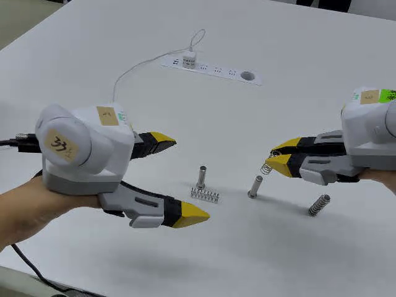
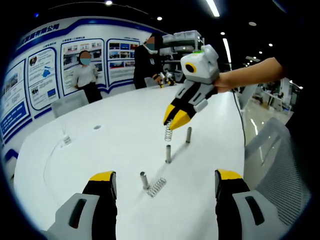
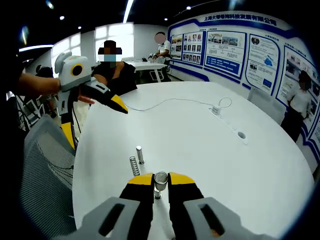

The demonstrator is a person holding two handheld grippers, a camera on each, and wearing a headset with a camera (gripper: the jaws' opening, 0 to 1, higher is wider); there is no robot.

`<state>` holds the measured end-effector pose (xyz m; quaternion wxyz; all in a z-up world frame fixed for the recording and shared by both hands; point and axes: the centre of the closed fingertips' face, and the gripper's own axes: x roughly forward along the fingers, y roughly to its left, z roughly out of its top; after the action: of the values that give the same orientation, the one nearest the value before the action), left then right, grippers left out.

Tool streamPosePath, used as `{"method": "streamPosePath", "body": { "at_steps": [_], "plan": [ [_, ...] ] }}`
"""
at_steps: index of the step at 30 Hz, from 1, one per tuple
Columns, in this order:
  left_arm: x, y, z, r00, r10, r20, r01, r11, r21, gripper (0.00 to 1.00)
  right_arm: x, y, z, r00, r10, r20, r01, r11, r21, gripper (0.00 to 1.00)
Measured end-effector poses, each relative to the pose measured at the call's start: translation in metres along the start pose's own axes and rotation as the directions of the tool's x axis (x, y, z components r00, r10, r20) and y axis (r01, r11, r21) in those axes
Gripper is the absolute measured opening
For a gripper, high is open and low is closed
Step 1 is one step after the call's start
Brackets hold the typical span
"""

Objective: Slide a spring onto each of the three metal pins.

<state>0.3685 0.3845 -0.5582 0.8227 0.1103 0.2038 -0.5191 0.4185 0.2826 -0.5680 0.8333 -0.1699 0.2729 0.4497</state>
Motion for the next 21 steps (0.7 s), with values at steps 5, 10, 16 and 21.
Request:
{"method": "streamPosePath", "body": {
  "at_steps": [5, 10, 16, 21],
  "plan": [
    [0.000, 0.002, 0.000, 0.9999, 0.009, 0.004, -0.009, 1.000, -0.008, 0.86, 0.006, 0.000, -0.005, 0.9998, 0.008, -0.020, -0.008, 1.000, 0.008, 0.11],
    [0.000, 0.006, 0.002, 0.9997, 0.022, 0.012, -0.022, 1.000, -0.018, 0.88, 0.008, 0.001, -0.008, 0.9994, 0.019, -0.030, -0.018, 1.000, 0.016, 0.11],
    [0.000, 0.004, 0.001, 0.9996, 0.022, 0.017, -0.021, 0.999, -0.029, 0.92, 0.009, 0.003, -0.010, 0.9986, 0.030, -0.042, -0.029, 0.999, 0.024, 0.11],
    [0.000, 0.003, 0.000, 0.9998, 0.020, 0.010, -0.019, 0.999, -0.026, 0.93, 0.011, 0.006, -0.015, 0.9975, 0.032, -0.063, -0.032, 0.999, 0.011, 0.11]
  ]
}}
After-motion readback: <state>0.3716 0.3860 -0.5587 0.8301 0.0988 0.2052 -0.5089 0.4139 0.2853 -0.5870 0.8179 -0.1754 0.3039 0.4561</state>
